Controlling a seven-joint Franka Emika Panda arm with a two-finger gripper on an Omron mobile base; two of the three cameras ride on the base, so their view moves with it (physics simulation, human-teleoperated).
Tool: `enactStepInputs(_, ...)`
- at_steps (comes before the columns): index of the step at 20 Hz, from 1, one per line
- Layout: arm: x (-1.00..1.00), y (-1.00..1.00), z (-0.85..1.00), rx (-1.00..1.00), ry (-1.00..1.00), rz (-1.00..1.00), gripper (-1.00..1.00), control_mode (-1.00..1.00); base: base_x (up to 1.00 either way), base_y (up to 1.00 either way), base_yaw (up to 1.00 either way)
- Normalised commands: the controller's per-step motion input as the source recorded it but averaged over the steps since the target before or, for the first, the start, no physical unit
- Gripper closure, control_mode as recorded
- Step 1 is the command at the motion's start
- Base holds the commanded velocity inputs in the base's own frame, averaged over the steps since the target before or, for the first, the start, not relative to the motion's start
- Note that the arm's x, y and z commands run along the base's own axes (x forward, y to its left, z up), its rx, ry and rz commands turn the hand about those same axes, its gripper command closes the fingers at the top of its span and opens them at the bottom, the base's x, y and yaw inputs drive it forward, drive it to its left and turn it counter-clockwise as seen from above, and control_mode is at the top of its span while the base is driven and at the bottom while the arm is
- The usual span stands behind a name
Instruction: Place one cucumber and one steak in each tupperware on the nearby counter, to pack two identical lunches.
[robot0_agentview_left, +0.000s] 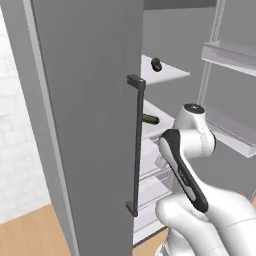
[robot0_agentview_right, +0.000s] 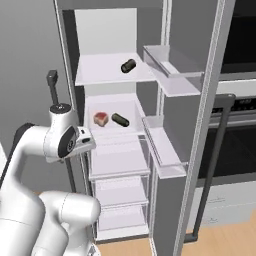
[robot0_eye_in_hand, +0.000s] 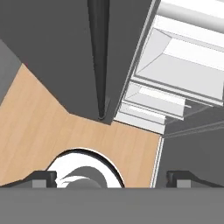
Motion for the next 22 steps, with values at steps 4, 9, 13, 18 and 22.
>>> enactStepInputs(4, 0.0, 0.0, 0.0, 0.0, 0.0, 0.0, -1.0, 1.0, 0.4, -0.65, -0.3)
enactStepInputs(9, 0.0, 0.0, 0.0, 0.0, 0.0, 0.0, -1.0, 1.0, 0.09, -0.34, -0.12)
enactStepInputs(13, 0.07, 0.16, 0.14, 0.0, -0.02, -0.07, -1.0, -1.0, 0.29, 0.31, -0.11)
enactStepInputs(18, 0.54, 0.46, 0.94, 0.0, -0.25, -0.32, -1.0, -1.0, 0.0, 0.0, 0.0)
enactStepInputs(22, 0.95, 0.0, 0.23, 0.07, -0.06, -0.05, -1.0, -1.0, 0.0, 0.0, 0.0)
